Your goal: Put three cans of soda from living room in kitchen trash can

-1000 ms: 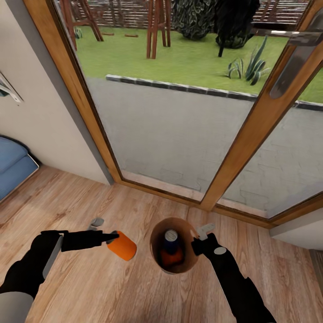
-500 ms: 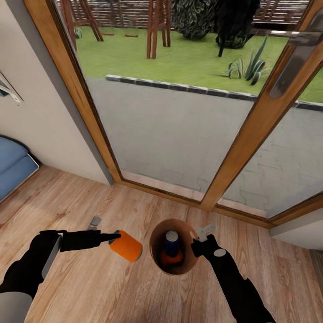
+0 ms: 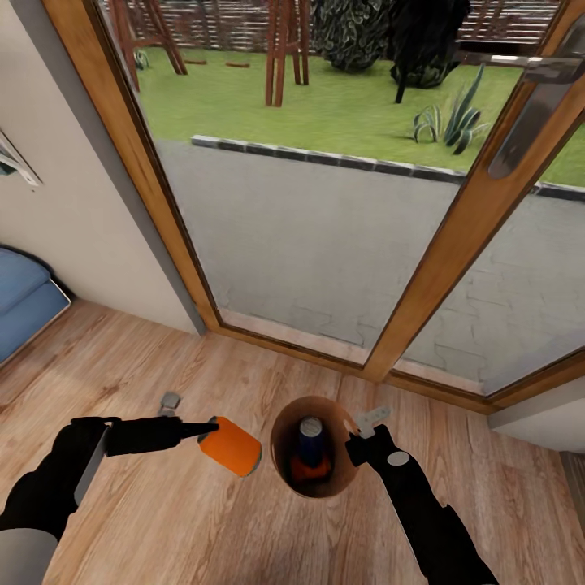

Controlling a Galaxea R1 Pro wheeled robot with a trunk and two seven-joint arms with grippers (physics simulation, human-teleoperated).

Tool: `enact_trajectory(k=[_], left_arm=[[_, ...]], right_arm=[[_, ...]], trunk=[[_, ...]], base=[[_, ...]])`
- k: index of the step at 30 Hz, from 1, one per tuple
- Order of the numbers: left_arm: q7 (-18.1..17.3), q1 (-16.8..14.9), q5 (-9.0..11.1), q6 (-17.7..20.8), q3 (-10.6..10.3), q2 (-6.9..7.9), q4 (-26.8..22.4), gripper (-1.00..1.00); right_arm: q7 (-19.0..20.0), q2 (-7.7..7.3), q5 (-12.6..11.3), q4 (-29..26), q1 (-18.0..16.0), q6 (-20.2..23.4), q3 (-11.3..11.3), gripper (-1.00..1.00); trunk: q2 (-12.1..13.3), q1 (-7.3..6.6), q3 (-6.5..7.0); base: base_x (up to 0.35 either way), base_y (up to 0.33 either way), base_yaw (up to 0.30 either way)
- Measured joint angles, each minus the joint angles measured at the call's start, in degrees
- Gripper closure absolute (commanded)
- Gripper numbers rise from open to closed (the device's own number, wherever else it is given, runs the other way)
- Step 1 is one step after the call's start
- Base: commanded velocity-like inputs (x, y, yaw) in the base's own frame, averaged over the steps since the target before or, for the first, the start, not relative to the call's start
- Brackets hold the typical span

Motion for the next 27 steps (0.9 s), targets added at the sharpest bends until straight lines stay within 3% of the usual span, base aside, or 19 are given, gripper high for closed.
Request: enact_trajectory(k=[7, 13, 21, 27], left_arm=[[-1.93, 0.0, 0.04, -0.04, 0.05, 1.09, 0.17, 1.0], [-2.33, 0.0, 0.36, -0.2, 0.06, 1.06, 0.03, 1.0], [-6.35, 0.0, 0.39, -0.52, 0.32, 1.01, -0.03, 1.0], [-7.41, 0.0, 0.46, -0.56, 0.4, 0.71, -0.16, 1.0]], right_arm=[[-0.06, 0.0, 0.02, 0.02, 0.0, -0.01, 0.0, 1.0], [-0.05, 0.0, 0.0, -0.02, 0.0, 0.0, 0.0, 1.0], [-0.12, 0.04, -0.04, 0.16, 0.0, 0.01, 0.07, 1.0], [-0.16, 0.08, -0.11, 2.14, 0.01, -1.58, 0.02, 1.0]], trunk=[[0.0, 0.0, 0.0], [0.0, 0.0, 0.0], [0.0, 0.0, 0.0], [0.0, 0.0, 0.0]], base=[[0.0, 0.0, 0.0], [0.0, 0.0, 0.0], [0.0, 0.0, 0.0], [0.0, 0.0, 0.0]])
